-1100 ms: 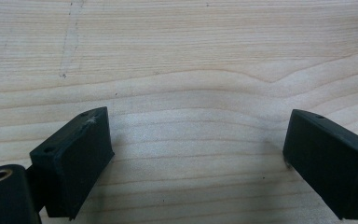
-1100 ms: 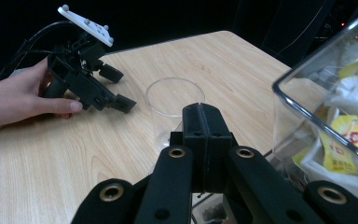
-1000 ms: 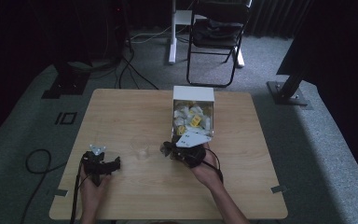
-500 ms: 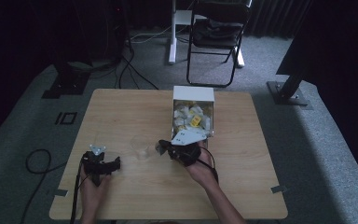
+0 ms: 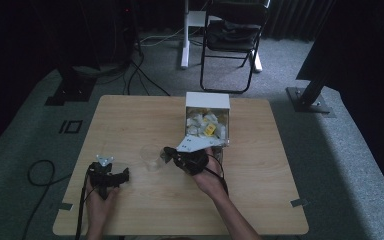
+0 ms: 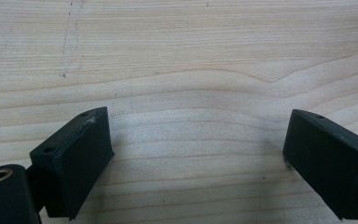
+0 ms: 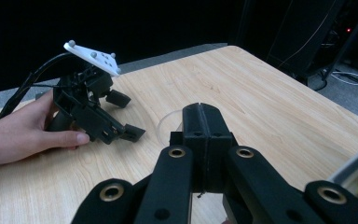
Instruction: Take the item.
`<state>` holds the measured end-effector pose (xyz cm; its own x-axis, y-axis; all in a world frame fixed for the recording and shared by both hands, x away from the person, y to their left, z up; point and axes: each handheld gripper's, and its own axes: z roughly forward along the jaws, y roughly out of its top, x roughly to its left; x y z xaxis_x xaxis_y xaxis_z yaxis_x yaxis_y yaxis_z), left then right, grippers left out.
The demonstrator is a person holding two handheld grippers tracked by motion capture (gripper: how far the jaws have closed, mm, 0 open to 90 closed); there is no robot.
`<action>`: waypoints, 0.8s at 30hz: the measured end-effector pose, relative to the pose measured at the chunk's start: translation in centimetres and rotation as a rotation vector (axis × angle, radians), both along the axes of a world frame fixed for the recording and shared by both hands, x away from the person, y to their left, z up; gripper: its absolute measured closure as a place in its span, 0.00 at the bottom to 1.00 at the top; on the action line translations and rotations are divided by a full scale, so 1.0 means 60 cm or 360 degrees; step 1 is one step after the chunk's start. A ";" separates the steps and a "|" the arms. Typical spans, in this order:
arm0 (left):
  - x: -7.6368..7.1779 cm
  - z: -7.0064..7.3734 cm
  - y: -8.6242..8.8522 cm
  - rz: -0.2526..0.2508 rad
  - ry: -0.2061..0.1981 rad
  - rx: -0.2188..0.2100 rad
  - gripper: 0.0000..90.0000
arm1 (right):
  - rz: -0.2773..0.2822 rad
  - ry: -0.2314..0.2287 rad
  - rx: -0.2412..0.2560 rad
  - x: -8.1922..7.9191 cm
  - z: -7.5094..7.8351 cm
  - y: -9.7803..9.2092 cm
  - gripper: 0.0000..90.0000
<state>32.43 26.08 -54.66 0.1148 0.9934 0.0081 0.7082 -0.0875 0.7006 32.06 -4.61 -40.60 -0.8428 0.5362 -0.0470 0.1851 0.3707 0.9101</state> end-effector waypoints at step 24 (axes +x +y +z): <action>0.000 0.000 0.000 0.0001 0.0000 -0.0002 0.09 | -0.0002 0.0012 -0.0001 0.017 0.010 0.042 1.00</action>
<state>32.43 26.07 -54.66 0.1140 0.9935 0.0070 0.7082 -0.0862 0.7007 33.06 -2.10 -40.02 -0.8423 0.5374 -0.0407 0.1927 0.3709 0.9085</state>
